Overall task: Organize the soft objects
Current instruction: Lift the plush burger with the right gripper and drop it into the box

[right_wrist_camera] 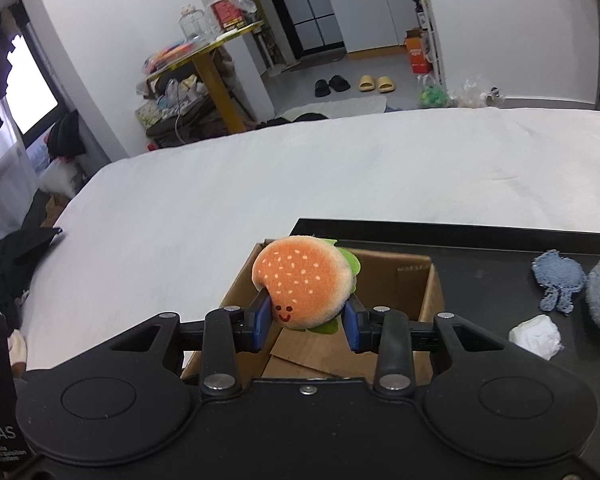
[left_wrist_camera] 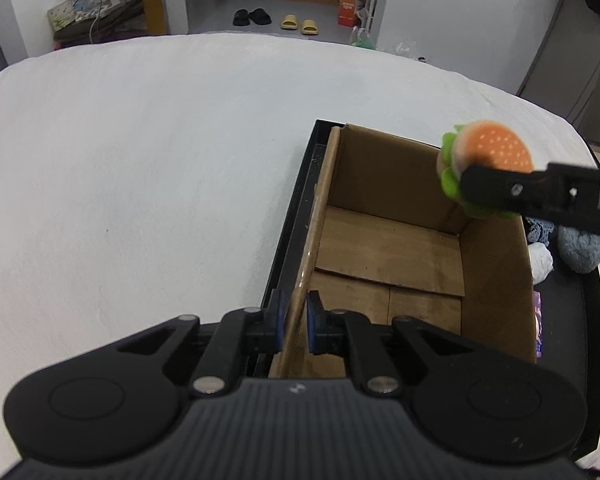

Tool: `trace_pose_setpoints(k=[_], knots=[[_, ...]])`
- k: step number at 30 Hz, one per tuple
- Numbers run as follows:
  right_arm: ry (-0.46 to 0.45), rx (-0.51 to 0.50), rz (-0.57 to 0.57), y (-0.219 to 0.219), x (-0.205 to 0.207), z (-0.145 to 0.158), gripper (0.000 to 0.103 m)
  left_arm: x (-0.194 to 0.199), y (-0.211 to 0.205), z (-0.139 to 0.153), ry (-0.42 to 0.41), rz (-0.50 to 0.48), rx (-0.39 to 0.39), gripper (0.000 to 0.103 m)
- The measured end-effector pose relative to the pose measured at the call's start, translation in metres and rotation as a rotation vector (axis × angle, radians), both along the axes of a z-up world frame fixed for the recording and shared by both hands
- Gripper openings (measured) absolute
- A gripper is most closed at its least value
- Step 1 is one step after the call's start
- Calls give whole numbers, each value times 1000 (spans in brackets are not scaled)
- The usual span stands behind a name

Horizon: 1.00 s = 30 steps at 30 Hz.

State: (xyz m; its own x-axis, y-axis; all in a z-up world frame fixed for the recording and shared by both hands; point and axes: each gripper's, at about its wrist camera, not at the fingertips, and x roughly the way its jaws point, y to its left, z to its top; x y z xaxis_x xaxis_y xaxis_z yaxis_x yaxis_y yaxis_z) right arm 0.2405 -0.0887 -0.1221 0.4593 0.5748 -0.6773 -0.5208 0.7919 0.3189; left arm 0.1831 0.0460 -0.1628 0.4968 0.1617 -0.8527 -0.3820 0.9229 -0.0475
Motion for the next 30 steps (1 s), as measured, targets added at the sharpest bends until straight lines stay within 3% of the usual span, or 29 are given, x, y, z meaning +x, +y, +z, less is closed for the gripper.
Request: trace_pose_setpoints(k=[11,15,30], knots=[[4,16,31,17,-2,-6,38,-1,12,-1,1,22,-56,8],[22,32,41,15,1,-13,50,-3,13,-3,-5,20,-53,9],[63,9,30,-8,2,-4,50,-3,6,-4,-8,4,-39,9]])
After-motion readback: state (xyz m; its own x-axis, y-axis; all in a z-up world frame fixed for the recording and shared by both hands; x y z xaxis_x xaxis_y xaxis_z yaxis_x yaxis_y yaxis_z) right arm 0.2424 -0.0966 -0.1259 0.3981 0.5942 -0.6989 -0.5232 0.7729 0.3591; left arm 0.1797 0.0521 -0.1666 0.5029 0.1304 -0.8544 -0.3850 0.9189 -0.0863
